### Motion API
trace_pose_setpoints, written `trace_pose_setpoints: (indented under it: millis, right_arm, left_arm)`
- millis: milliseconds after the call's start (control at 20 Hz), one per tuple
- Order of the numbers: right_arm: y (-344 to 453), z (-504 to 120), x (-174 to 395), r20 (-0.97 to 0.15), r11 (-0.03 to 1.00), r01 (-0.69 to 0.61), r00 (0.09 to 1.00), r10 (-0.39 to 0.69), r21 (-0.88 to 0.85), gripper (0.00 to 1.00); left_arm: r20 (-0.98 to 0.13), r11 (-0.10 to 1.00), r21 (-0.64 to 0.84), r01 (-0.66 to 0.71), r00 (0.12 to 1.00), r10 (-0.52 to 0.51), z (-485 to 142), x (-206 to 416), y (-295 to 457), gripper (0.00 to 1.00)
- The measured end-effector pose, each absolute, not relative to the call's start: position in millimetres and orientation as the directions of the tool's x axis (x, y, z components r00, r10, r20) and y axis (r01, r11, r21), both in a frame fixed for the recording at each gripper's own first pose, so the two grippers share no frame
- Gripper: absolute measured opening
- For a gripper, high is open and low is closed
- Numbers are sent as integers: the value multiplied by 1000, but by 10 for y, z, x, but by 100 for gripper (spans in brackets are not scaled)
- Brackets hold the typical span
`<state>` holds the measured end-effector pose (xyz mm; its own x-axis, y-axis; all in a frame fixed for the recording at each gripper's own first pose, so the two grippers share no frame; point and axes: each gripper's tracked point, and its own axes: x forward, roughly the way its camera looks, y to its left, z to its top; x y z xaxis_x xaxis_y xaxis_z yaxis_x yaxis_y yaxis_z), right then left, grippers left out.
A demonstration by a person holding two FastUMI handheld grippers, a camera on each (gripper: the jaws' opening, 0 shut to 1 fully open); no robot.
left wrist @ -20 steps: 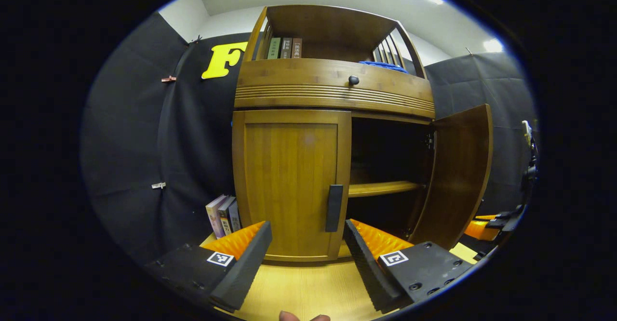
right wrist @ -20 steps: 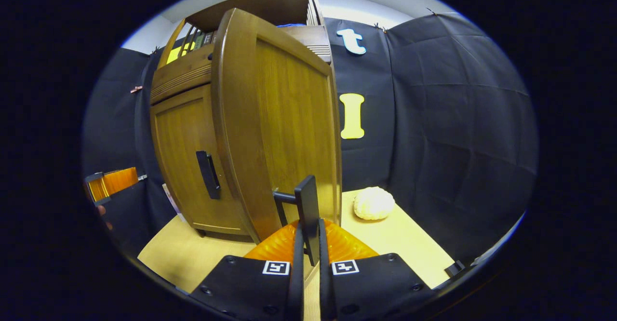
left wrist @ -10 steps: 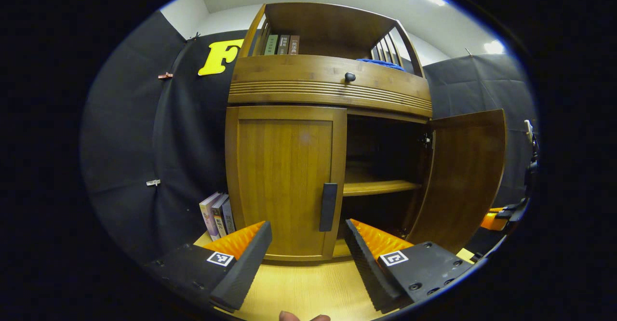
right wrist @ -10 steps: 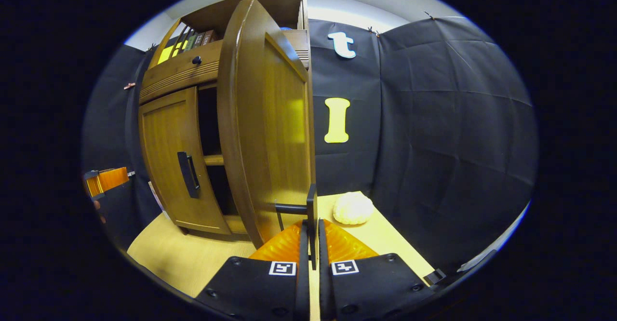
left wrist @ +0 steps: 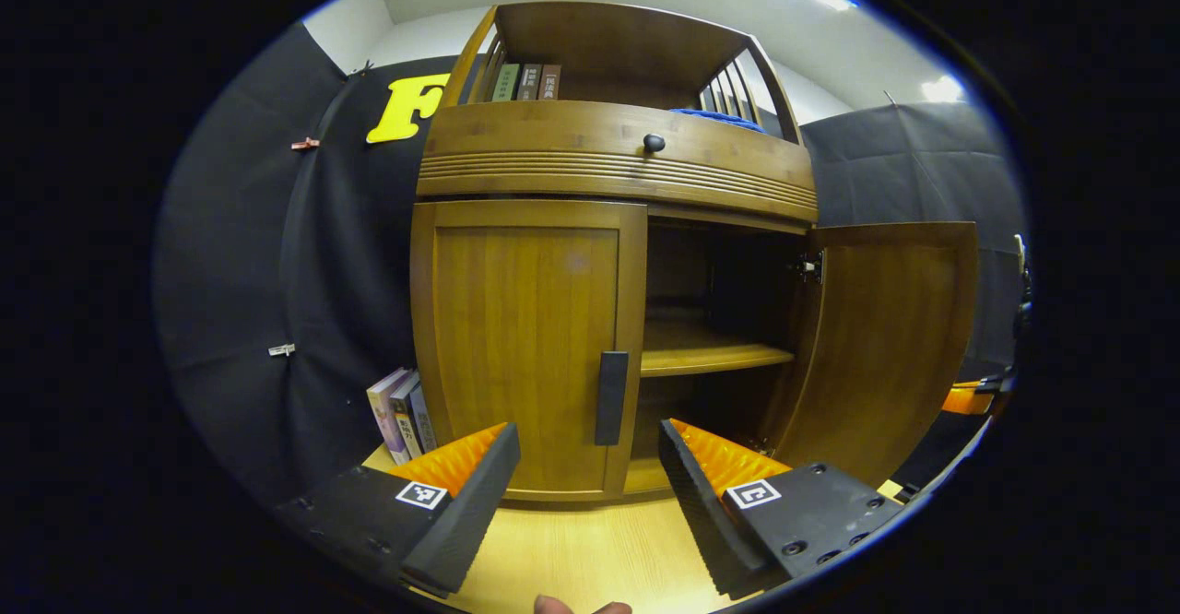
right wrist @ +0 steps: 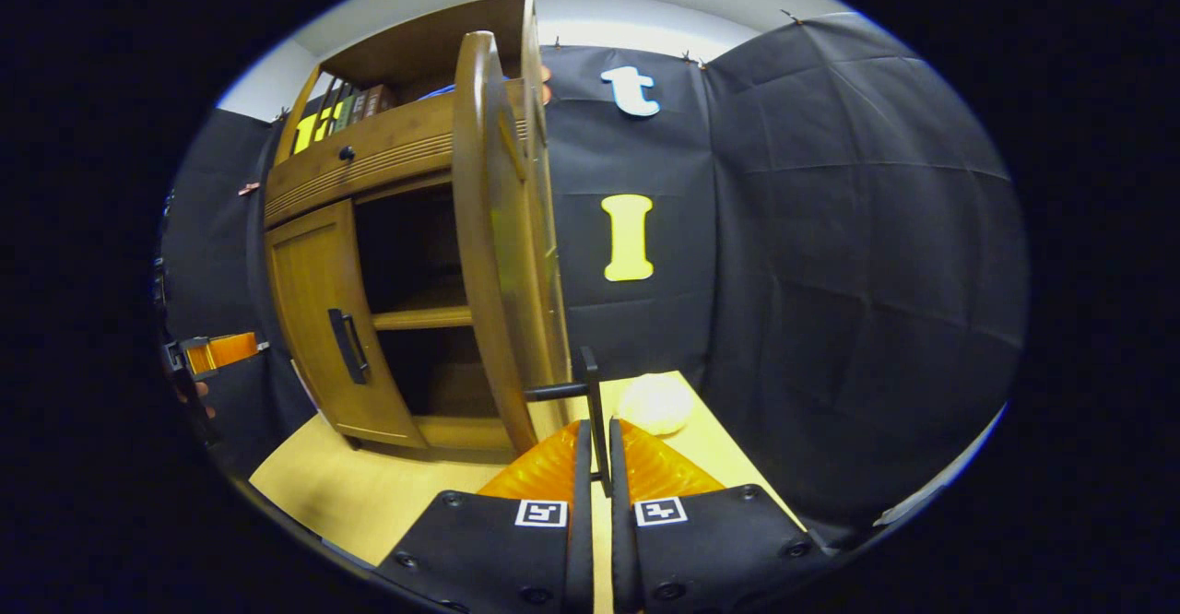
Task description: Open the right door of the double-door shoe cabinet with the right hand, and open the left door with the left hand.
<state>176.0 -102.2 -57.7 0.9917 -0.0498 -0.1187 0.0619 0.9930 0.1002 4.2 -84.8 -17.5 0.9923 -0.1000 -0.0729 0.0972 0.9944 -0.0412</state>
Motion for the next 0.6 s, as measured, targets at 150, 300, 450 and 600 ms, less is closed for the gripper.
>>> trace_pose_setpoints:
  millis: [150, 300, 450, 600]
  right_arm:
    - [-1035, -528, 1699, -98, 989, 74, 993, -62, 128, 12]
    - [-1001, -508, 1636, -89, 993, 102, 991, -96, 63, 12]
    - [-964, -288, 1519, -38, 990, 139, 990, -139, -8, 4]
    - [-811, -10, 1370, 29, 985, 166, 986, -164, -55, 51]
  left_arm:
    - [-80, 993, -40, 110, 990, -113, -205, 61, -911, 94]
    - [-79, 992, -36, 125, 989, -127, -193, 94, -964, 94]
    - [-83, 990, -27, 140, 986, -141, -234, 126, -1017, 92]
    - [-91, 987, -19, 158, 983, -159, -267, 227, -1089, 94]
